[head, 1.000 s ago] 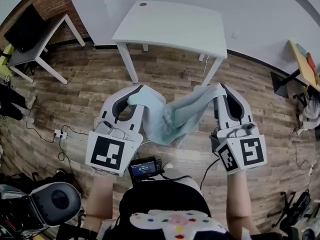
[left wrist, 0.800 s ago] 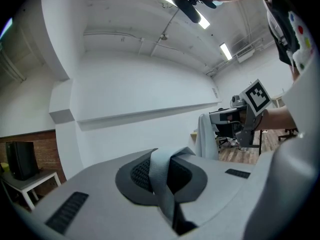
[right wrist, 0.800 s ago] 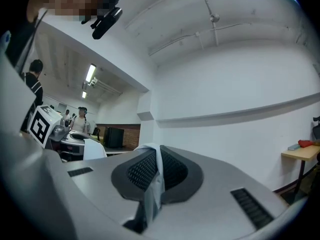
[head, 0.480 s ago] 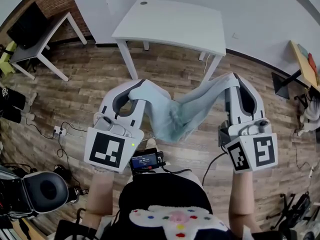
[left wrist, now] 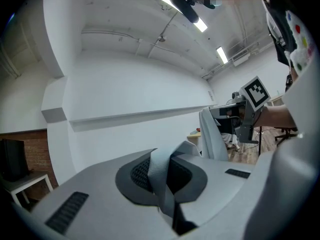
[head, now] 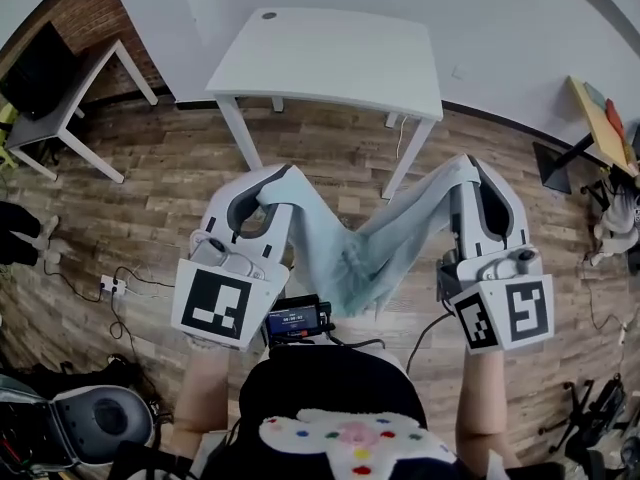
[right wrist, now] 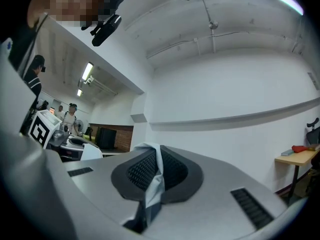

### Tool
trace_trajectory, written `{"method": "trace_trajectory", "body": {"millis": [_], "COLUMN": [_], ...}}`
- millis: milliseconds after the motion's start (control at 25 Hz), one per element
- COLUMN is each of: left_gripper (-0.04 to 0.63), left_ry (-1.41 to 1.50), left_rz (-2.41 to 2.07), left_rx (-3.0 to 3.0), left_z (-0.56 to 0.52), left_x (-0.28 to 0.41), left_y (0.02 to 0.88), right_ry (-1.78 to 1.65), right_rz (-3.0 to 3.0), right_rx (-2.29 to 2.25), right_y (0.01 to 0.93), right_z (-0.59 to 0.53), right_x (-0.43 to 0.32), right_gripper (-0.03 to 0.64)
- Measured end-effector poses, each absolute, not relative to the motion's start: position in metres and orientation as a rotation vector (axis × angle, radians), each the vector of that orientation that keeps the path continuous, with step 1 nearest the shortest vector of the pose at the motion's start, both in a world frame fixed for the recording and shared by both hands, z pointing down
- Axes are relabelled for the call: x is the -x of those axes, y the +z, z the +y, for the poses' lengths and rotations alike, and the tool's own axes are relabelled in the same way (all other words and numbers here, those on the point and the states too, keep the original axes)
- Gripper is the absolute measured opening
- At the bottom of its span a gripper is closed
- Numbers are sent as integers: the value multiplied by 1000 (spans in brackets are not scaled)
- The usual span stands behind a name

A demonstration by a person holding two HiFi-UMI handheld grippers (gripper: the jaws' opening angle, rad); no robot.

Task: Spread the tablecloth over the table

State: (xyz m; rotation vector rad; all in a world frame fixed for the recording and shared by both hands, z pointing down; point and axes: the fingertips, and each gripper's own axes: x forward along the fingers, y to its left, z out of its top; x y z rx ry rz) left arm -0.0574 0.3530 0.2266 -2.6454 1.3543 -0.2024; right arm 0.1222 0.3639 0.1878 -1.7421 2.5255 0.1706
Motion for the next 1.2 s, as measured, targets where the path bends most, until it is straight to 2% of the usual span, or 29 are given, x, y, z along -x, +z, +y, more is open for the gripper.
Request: {"method": "trace_trajectory", "body": {"millis": [600, 1200], "left_gripper": [14, 14], "left_ry": [-267, -309], "left_rz": [1275, 1283], "left_rx": [2726, 2740], "left_z": [187, 64], "left_x": [89, 137], "left_y": [243, 256], "right_ry": [51, -52], "right_rz": [2540, 2589], "right_rx": [1873, 1937], "right_y": [215, 246], "right_z": [208, 84], "right_x": [-84, -41], "right_gripper": [31, 31]}}
